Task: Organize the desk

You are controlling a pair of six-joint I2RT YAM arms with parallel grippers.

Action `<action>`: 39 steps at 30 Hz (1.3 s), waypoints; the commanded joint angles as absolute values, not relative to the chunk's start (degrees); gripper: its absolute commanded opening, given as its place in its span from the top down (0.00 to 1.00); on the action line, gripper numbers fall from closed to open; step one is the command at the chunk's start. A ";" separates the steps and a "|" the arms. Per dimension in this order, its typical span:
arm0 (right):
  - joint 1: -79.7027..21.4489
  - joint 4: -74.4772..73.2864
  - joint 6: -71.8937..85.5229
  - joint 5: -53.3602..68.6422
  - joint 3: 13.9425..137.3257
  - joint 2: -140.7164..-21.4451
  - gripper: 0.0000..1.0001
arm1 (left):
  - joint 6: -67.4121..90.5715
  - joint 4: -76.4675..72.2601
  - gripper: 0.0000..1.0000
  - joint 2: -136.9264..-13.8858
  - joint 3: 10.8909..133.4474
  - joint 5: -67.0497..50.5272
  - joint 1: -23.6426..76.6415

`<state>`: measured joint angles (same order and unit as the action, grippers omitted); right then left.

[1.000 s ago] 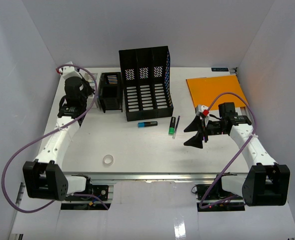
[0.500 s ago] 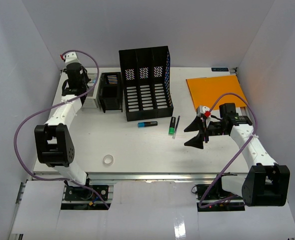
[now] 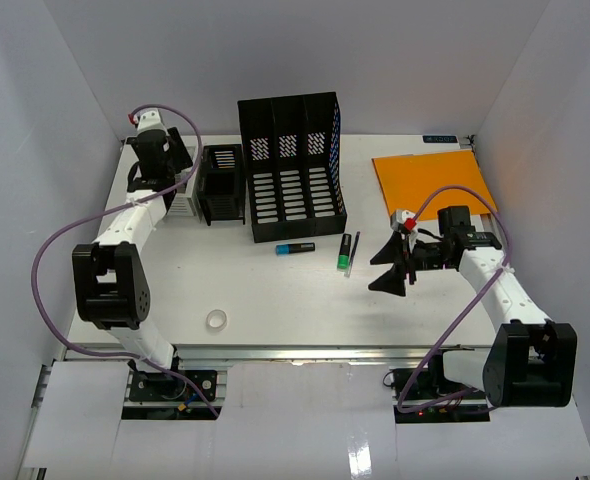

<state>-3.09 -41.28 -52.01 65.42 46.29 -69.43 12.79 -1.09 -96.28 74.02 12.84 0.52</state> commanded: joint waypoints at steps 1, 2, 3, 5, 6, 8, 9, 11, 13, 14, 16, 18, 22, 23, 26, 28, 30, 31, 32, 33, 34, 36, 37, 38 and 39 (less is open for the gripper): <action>-5.85 -27.24 -33.67 51.05 46.68 -68.82 0.19 | 15.39 1.78 0.17 -87.56 73.52 7.73 0.12; -7.08 -25.71 -30.85 47.66 47.35 -69.16 0.19 | 15.98 2.95 0.15 -86.26 73.31 6.71 0.09; -9.82 -24.45 -28.46 40.88 48.51 -70.40 0.18 | 16.67 3.06 0.13 -83.60 72.03 4.40 0.09; -14.08 -22.62 -22.10 26.59 52.01 -72.71 0.17 | 18.68 3.02 0.10 -79.08 69.53 0.45 0.09; -15.90 -21.62 -18.31 21.92 53.81 -74.39 0.17 | 19.96 2.52 0.07 -74.93 67.44 -2.85 0.09; -18.39 -20.13 -13.86 17.78 55.43 -77.54 0.18 | 21.60 1.81 0.02 -70.12 63.23 -9.33 0.09; -19.29 -17.99 -8.09 13.26 56.98 -79.28 0.21 | 23.98 1.69 0.02 -65.49 60.61 -14.04 0.09; -20.23 -16.86 -3.99 9.92 58.99 -83.24 0.24 | 26.19 1.43 0.02 -60.59 54.25 -18.87 0.09; -20.61 -17.26 -0.03 8.40 62.64 -87.37 0.27 | 29.20 1.54 0.02 -53.94 48.91 -22.43 0.09; -20.74 -17.75 1.28 7.62 63.91 -89.88 0.28 | 30.21 1.64 0.02 -49.54 45.98 -24.09 0.09; -20.74 -17.83 3.10 6.24 65.30 -93.02 0.29 | 32.10 2.29 0.02 -43.42 40.60 -25.48 0.09; -20.82 -17.40 4.72 4.10 65.77 -95.39 0.31 | 34.74 2.81 0.02 -39.14 35.83 -26.61 0.09; -20.81 -16.59 6.28 1.30 66.42 -98.66 0.35 | 38.69 3.47 0.02 -32.63 30.39 -29.64 0.09; -20.83 -16.59 6.45 0.94 66.57 -99.25 0.37 | 39.45 3.43 0.02 -32.04 29.27 -30.02 0.09; -20.83 -16.42 6.64 0.43 66.66 -100.40 0.44 | 41.89 2.19 0.02 -30.62 26.17 -30.59 0.09; -20.89 -16.22 6.87 0.67 66.62 -101.00 0.47 | 44.43 0.72 0.02 -30.13 24.61 -31.30 0.09; -20.96 -16.17 7.33 1.31 66.86 -102.00 0.49 | 45.95 -0.11 0.02 -30.10 23.46 -32.27 0.09; -21.05 -16.17 7.59 1.82 67.15 -102.64 0.49 | 46.46 -1.21 0.02 -30.19 23.07 -32.48 0.09; -21.09 -16.20 7.85 2.20 67.47 -103.25 0.50 | 46.82 -1.83 0.02 -30.36 22.81 -32.70 0.09; -21.09 -16.25 8.14 2.43 67.81 -103.81 0.50 | 47.00 -1.84 0.02 -30.64 22.69 -32.93 0.09; -21.09 -16.30 8.39 2.76 68.06 -104.52 0.50 | 47.19 -1.85 0.02 -30.93 22.59 -33.34 0.09; -21.09 -16.35 8.81 3.34 68.62 -105.74 0.51 | 47.71 -1.91 0.02 -31.27 22.23 -33.95 0.09; -21.09 -16.35 8.99 3.62 68.78 -106.12 0.51 | 47.92 -1.93 0.02 -31.29 21.96 -34.23 0.09; -21.09 -16.35 9.15 3.91 68.87 -106.46 0.51 | 48.09 -1.93 0.02 -31.29 21.67 -34.56 0.09; -21.09 -16.35 9.33 4.04 68.93 -106.75 0.51 | 48.28 -1.99 0.02 -31.25 21.32 -34.81 0.09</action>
<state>-20.75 -17.44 7.46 2.67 66.63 -105.26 46.26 0.15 -31.36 22.73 -32.25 0.34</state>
